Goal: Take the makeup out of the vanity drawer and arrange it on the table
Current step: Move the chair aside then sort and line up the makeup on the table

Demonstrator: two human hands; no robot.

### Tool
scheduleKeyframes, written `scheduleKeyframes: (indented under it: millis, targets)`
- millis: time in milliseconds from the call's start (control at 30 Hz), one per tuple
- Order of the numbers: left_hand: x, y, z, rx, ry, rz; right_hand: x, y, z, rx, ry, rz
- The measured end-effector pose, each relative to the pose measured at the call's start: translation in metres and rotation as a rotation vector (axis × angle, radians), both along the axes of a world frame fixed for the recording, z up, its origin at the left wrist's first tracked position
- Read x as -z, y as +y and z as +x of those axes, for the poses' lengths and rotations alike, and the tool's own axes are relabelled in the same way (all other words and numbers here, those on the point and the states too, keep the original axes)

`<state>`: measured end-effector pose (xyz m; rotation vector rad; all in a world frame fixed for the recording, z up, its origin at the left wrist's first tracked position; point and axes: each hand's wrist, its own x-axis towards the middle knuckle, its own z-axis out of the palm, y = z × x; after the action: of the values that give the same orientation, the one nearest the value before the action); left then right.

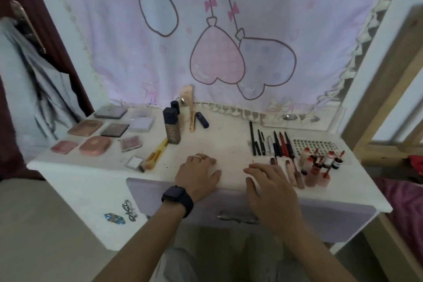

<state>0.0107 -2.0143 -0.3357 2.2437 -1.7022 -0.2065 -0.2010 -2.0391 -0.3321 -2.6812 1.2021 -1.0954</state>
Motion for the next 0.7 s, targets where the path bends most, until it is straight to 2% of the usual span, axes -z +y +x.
scheduleKeyframes:
  millis: [233, 433, 567, 700]
  targets:
    - [0.0, -0.011, 0.024, -0.002, -0.025, -0.014, 0.016, -0.037, 0.061, -0.153, 0.162, 0.183]
    - [-0.018, -0.06, 0.046, 0.024, -0.031, -0.043, 0.035, -0.036, 0.068, -0.215, 0.078, -0.006]
    - [-0.026, -0.102, 0.051, 0.019, -0.117, 0.009, 0.042, -0.038, 0.072, -0.192, 0.046, -0.009]
    - [-0.027, -0.135, 0.045, -0.086, -0.118, 0.045, 0.046, -0.039, 0.072, -0.203, 0.028, 0.01]
